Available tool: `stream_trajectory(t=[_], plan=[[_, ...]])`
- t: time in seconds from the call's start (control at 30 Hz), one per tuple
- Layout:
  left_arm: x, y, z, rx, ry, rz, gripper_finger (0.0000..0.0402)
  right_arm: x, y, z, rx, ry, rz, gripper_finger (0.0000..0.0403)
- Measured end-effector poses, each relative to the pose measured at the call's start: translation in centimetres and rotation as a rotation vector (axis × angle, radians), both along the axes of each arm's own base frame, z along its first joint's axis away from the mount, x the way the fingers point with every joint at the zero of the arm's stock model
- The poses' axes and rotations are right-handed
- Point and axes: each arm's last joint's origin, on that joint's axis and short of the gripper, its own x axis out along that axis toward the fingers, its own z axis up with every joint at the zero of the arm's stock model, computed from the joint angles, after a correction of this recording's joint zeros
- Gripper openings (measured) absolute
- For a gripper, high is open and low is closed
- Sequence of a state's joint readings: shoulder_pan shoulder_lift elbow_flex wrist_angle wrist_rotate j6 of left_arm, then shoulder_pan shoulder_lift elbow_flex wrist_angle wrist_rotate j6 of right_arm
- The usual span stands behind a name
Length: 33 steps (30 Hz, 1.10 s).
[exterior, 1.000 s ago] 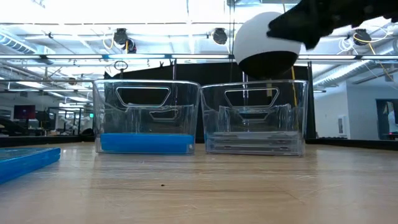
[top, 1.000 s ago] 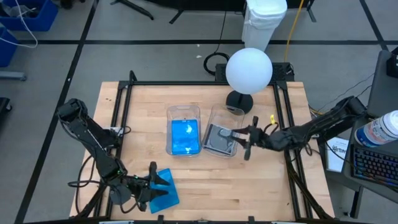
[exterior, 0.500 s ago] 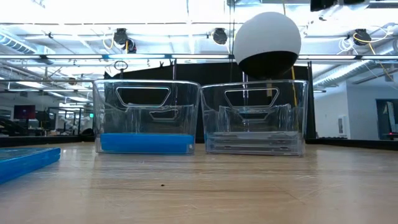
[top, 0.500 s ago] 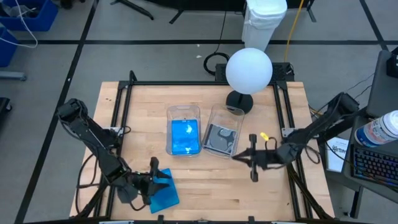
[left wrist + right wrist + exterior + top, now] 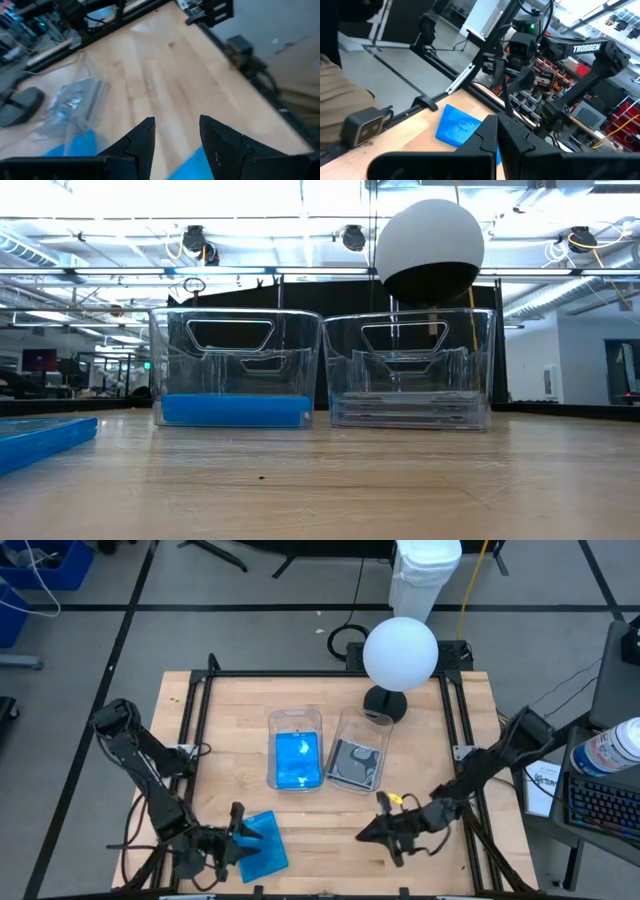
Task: Pick & place jewel cases by type
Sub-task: Put the blue cd case into the left transparent bin
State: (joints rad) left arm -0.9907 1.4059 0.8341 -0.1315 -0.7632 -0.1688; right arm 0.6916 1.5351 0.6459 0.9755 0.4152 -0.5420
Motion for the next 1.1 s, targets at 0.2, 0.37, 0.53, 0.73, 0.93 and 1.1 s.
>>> stream_trajectory(t=[0.2, 0.37, 0.53, 0.73, 0.93, 1.1], plan=[[-1.5, -1.5, -0.7, -0.084, 0.027, -0.008, 0.0159, 3.1, 0.9, -0.4, -0.016, 0.069, -0.015, 0.0001], [-3.3, -2.5, -3.1, -0.126, 0.165, 0.056, 0.0159, 5.8, 1.1, -0.7, 0.035, 0.161, 0.028, 0.0001], [-4.8, -3.4, -5.9, -0.188, 0.322, 0.118, 0.0162, 8.2, 0.5, -1.6, 0.117, 0.230, 0.052, 0.0000], [-5.0, -4.8, -8.0, -0.094, 0.454, 0.055, 0.0187, 10.9, -1.1, -3.5, 0.280, 0.342, 0.096, 0.0000], [-4.4, -6.7, -7.7, 0.035, 0.516, -0.047, 0.0211, 13.8, -1.0, -5.1, 0.403, 0.398, 0.071, 0.0000], [-4.1, -7.3, -8.6, 0.286, 0.522, -0.109, 0.0235, 15.9, -0.3, -6.9, 0.474, 0.457, 0.039, 0.0000]])
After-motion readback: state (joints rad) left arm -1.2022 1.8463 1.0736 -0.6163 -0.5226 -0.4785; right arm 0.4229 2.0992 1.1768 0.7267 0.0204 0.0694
